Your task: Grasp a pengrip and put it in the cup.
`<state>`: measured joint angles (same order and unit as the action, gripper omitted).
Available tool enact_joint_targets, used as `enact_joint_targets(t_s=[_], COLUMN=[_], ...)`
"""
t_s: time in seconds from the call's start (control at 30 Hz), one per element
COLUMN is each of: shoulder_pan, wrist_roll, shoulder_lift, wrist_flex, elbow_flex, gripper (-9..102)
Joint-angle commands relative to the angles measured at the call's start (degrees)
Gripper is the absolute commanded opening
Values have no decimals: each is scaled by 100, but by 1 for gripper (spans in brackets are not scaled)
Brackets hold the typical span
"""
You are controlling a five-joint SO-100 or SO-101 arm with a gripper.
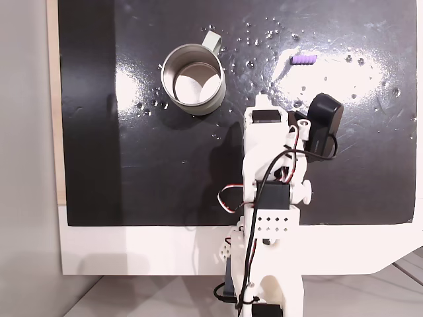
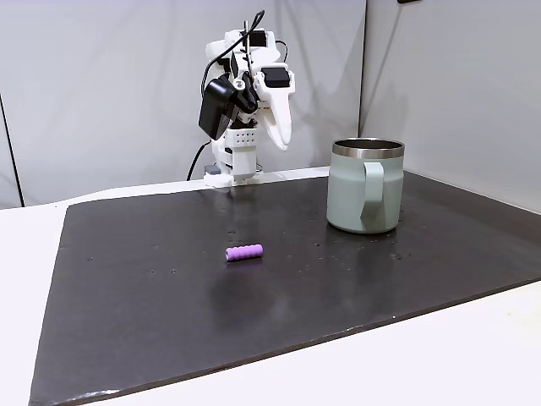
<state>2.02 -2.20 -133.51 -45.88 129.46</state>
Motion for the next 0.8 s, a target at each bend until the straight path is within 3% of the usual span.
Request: enact_joint_targets(t_s=[0.0,0.47,0.77], shoulder_pan=[123,378,527], wrist_roll=[44,308,580], shoulder_lift=[756,3524,5142], wrist_flex=[149,53,-1195], elbow_flex=[-817,-2971,-5159], gripper=[0,0,0])
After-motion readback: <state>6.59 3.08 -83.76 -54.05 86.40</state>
